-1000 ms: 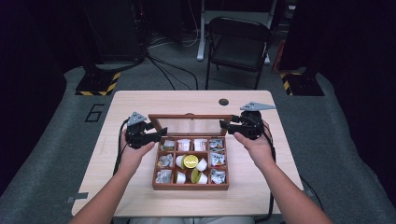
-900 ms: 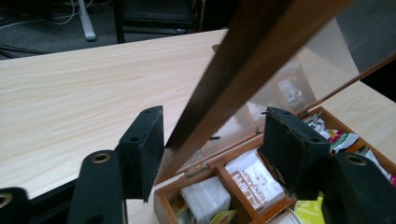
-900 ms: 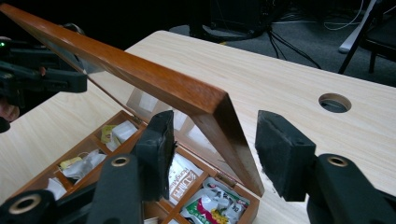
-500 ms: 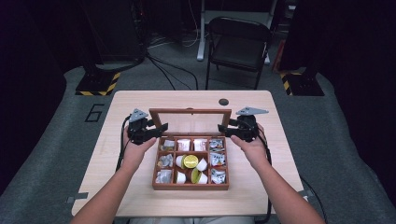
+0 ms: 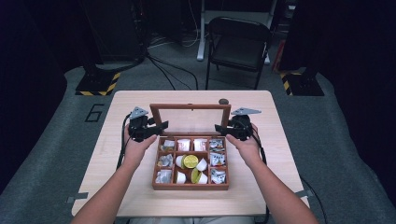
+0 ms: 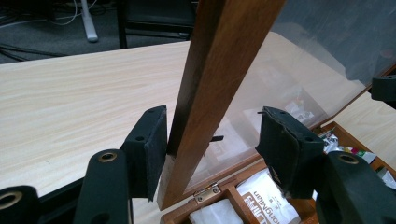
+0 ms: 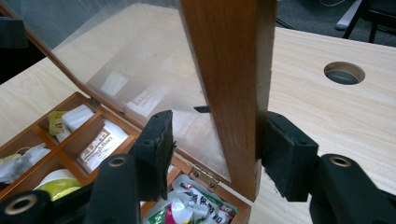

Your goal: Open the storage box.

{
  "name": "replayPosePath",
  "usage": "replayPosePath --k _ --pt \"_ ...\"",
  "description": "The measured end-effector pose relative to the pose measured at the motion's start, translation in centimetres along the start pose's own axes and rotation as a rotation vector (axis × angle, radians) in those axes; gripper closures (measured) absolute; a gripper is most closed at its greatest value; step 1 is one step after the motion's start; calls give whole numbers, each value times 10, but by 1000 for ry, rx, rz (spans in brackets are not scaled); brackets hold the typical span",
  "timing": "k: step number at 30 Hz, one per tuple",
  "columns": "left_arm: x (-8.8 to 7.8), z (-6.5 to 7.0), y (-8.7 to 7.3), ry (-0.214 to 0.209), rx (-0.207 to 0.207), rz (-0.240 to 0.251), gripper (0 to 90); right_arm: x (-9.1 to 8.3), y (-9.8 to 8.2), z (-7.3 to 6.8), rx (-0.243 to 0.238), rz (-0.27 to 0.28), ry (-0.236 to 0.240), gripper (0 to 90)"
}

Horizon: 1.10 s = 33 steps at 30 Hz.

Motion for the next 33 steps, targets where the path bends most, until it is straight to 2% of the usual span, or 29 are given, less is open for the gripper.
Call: replayPosePath --k 5,7,12,17,20,21,24,29,33 --pt "4 -4 -4 -8 -14 -1 417 4 1 4 36 11 -5 478" --pt "5 -5 -5 -8 -31 -2 417 6 2 5 40 15 -4 479" --pt "9 -8 -11 -12 -37 -14 409 8 3 6 51 19 -7 480" --pt "15 -11 -23 -15 -59 -38 396 10 4 8 53 18 -8 478" --pt "17 -11 -26 -14 -56 -36 395 11 4 9 49 19 -11 476" --pt "16 -11 -29 -15 -42 -45 395 11 4 9 46 20 -8 474" --pt "18 -12 -32 -11 -57 -45 397 11 4 9 46 19 -7 474" --pt "19 -14 -41 -1 -35 -69 423 11 4 9 49 21 -9 466" --pt "20 -14 -42 1 -22 -67 433 11 3 8 46 23 -1 455"
Point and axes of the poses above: each handheld gripper's, and its own axes: x roughly forward along the jaws, y roughly out of its top, z roughly to its right, the point moved 8 cm from there along x, roughly forward along the jaws, and after that the axes turned 8 degrees about z, right-handed, at the moved point
